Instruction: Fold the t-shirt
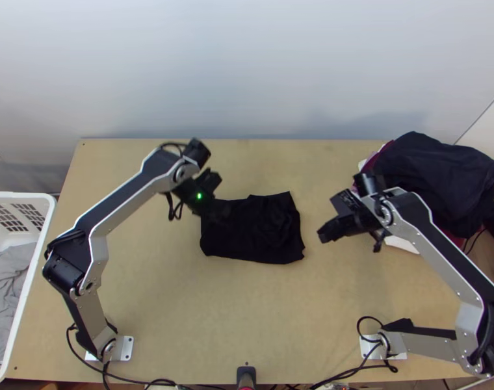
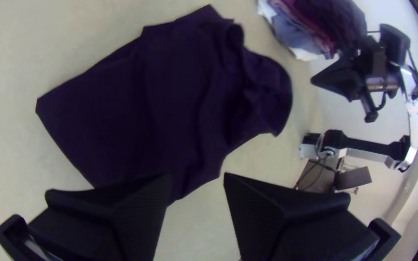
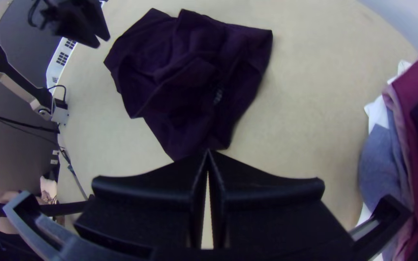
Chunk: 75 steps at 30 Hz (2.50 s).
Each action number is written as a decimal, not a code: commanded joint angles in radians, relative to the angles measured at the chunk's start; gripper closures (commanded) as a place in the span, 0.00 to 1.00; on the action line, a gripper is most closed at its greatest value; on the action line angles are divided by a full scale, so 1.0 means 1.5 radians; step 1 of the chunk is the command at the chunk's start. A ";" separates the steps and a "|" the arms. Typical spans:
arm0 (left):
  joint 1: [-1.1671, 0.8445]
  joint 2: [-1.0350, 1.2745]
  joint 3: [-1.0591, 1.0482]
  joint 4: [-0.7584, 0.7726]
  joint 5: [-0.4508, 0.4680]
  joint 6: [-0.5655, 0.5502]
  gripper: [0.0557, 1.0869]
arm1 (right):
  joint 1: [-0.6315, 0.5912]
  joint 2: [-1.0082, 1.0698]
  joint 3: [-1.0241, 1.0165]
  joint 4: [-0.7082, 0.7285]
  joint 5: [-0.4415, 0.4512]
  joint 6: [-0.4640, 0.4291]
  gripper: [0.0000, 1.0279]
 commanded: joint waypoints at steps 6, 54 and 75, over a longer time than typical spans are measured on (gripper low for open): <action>-0.015 -0.015 -0.208 0.179 -0.089 -0.065 0.53 | 0.070 0.128 0.168 0.069 -0.053 0.065 0.97; -0.024 -0.042 -0.243 0.177 -0.238 -0.048 0.52 | -0.105 0.126 0.061 0.000 0.001 -0.008 0.78; 0.109 -0.183 -0.135 0.007 -0.209 -0.031 0.04 | -0.026 0.205 0.062 0.031 -0.232 0.069 0.04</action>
